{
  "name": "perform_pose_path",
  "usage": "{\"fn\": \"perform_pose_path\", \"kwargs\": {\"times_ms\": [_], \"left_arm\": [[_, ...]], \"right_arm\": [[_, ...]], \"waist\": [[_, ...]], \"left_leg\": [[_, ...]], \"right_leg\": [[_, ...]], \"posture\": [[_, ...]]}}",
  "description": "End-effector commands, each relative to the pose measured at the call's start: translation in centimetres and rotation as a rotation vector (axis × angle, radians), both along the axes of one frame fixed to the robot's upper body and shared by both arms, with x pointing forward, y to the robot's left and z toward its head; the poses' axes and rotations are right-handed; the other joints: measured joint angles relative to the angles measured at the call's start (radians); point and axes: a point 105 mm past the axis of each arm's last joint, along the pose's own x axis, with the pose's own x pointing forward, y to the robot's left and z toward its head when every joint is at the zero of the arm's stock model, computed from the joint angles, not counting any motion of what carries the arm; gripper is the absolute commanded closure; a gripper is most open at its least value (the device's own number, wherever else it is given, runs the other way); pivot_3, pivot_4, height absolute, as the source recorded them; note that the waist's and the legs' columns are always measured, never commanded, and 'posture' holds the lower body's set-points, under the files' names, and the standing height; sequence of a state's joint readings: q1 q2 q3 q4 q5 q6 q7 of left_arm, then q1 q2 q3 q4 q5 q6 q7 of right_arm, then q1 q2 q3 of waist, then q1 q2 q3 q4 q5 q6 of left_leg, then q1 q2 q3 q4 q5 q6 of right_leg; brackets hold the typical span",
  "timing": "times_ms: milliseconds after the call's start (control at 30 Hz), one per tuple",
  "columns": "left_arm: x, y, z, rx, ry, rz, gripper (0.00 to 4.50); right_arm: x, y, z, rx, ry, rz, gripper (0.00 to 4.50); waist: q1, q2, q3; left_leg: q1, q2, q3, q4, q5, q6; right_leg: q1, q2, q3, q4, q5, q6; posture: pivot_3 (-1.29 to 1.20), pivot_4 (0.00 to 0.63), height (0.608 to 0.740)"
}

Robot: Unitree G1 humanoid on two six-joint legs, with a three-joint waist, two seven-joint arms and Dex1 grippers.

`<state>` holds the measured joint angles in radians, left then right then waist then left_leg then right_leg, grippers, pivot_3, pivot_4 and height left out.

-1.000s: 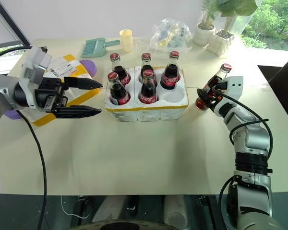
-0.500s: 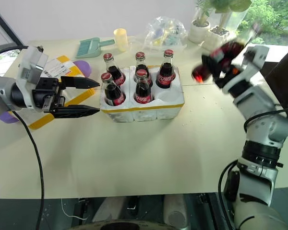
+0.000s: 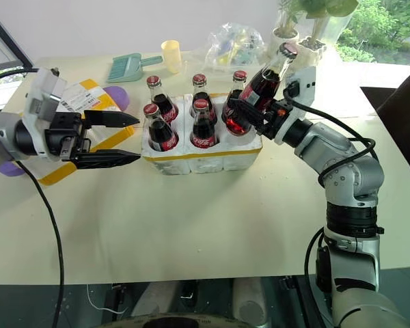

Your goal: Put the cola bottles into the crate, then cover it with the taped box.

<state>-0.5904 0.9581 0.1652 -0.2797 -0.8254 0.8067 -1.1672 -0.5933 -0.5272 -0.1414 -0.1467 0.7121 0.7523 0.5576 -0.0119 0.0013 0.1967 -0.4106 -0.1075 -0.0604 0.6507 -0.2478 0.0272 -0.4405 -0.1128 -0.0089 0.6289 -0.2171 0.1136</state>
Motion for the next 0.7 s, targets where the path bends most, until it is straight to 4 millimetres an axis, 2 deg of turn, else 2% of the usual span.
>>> {"fn": "perform_pose_path", "kwargs": {"times_ms": [33, 200, 300, 400, 433, 567, 700], "left_arm": [[-0.6, 0.4, 1.2, -0.009, -0.047, 0.011, 0.00], [-0.5, 0.7, 1.1, -0.007, -0.048, 0.027, 0.00], [-0.6, 0.6, 1.0, -0.008, -0.047, 0.027, 0.00], [-0.6, 0.6, 1.0, -0.009, -0.047, 0.028, 0.00], [-0.6, 0.6, 1.0, -0.010, -0.047, 0.028, 0.00], [-0.6, 0.7, 1.1, -0.010, -0.048, 0.038, 0.00], [-0.8, 1.3, 1.1, -0.002, -0.046, 0.076, 0.00]], "right_arm": [[-0.8, 0.5, 1.5, -0.051, -0.108, 0.064, 1.66], [-0.3, 1.4, -0.1, -0.268, -0.166, 0.122, 1.66], [0.7, 2.1, -0.9, -0.314, -0.163, 0.128, 1.66], [1.6, 2.5, -1.0, -0.302, -0.130, 0.130, 0.21], [1.7, 2.6, -1.0, -0.303, -0.127, 0.132, 0.10], [1.7, 2.0, 0.3, -0.294, -0.138, 0.136, 0.10], [-0.1, 0.3, 3.2, -0.216, -0.126, 0.198, 0.10]], "waist": [[0.000, 0.000, 0.000], [-0.002, 0.000, 0.000], [-0.003, 0.000, 0.000], [-0.008, -0.001, 0.000], [-0.007, -0.001, 0.000], [0.002, -0.001, 0.000], [0.001, -0.001, 0.000]], "left_leg": [[0.000, 0.000, 0.000, 0.000, 0.000, 0.000], [0.000, 0.000, 0.000, 0.000, 0.000, 0.000], [0.000, 0.000, 0.001, 0.000, 0.000, 0.000], [0.001, 0.001, 0.001, 0.000, 0.001, -0.001], [0.001, 0.001, 0.001, 0.000, 0.001, -0.001], [0.001, 0.001, 0.001, 0.000, 0.001, -0.001], [0.001, 0.000, 0.001, 0.001, 0.001, -0.002]], "right_leg": [[0.000, 0.000, 0.000, 0.000, 0.000, 0.000], [0.000, 0.000, 0.000, 0.000, 0.000, 0.000], [0.000, 0.000, 0.000, 0.000, 0.000, 0.000], [0.000, 0.000, 0.001, 0.000, 0.000, 0.000], [0.000, 0.000, 0.001, 0.000, 0.000, 0.000], [0.000, 0.001, 0.001, 0.001, 0.000, 0.000], [0.000, 0.000, 0.001, 0.000, 0.000, 0.000]], "posture": [[0.00, 0.150, 0.740], [0.00, 0.150, 0.740], [0.00, 0.150, 0.740], [0.00, 0.150, 0.740], [0.00, 0.150, 0.740], [0.00, 0.150, 0.740], [0.00, 0.150, 0.740]]}}
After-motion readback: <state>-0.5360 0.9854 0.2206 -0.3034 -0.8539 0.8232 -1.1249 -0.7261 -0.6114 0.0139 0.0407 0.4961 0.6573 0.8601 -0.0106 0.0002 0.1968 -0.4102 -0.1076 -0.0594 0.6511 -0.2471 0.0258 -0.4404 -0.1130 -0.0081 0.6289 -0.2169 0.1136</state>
